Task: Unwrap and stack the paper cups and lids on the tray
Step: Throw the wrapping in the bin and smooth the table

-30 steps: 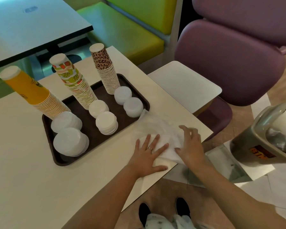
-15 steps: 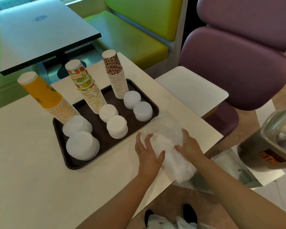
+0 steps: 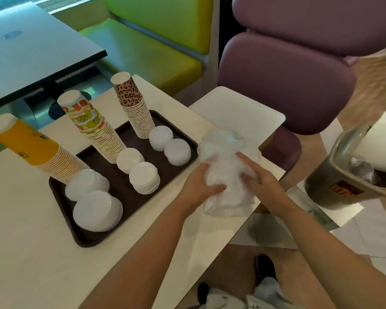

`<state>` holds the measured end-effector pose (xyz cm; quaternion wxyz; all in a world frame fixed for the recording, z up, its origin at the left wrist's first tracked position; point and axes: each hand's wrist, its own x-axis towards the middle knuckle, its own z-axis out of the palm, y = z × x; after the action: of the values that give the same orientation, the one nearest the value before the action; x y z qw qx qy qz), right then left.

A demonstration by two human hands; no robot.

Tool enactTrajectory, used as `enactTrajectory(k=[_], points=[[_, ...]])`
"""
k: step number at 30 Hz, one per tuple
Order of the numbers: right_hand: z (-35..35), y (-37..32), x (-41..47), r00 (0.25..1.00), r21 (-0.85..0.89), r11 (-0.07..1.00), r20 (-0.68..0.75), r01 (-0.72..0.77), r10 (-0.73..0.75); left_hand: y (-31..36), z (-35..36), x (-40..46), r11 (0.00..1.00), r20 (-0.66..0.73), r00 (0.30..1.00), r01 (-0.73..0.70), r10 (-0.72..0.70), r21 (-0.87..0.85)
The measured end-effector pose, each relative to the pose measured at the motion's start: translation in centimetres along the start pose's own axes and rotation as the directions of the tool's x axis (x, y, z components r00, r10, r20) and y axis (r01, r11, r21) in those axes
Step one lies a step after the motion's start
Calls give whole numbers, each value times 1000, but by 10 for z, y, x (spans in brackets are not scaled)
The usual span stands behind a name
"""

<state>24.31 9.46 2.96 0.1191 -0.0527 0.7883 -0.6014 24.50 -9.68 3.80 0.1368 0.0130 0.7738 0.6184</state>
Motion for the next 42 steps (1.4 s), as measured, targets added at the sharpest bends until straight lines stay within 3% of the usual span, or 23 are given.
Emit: enactTrajectory(k=[3,6,9,11,13,16,19,25,29,32,34,36,40,42], points=[[-16,-6,-1,998,-229,972,17,-53,58,17,8,10,964,12,999,-36,34,262],[-34,-11,-1,994,-492,868,-108,-68,17,34,25,23,884,15,996,-86,89,459],[-57,-7,-1,969,-571,821,-212,-19,-125,51,47,36,826,10,982,-163,188,540],[-78,1,-3,940,-529,848,-271,33,-205,64,63,46,781,19,959,-242,283,576],[-101,5,-5,902,-473,876,-332,93,-275,72,77,58,747,11,935,-290,354,598],[-145,8,-7,900,-484,856,-267,183,-344,85,106,83,747,23,914,-345,405,569],[-181,2,-15,965,-234,960,-175,155,-198,96,141,105,817,133,942,-334,309,470],[-234,21,-30,940,-174,982,-315,76,-129,109,221,149,823,190,953,-300,236,483],[-278,45,-40,887,-290,956,-433,34,-163,108,258,171,861,218,948,-303,231,408],[-305,75,-41,845,-593,805,-429,5,-321,98,284,187,841,261,932,-344,251,419],[-318,97,-39,852,-736,676,-369,-25,-371,90,304,195,776,321,906,-406,275,482],[-326,116,-35,892,-816,574,-308,-69,-330,79,321,199,669,387,870,-486,306,563],[-331,151,-17,967,-863,485,-226,-143,-117,50,340,201,367,542,748,-662,384,654],[-331,159,-3,976,-885,418,-216,-206,22,36,345,204,176,632,697,-707,338,685]])
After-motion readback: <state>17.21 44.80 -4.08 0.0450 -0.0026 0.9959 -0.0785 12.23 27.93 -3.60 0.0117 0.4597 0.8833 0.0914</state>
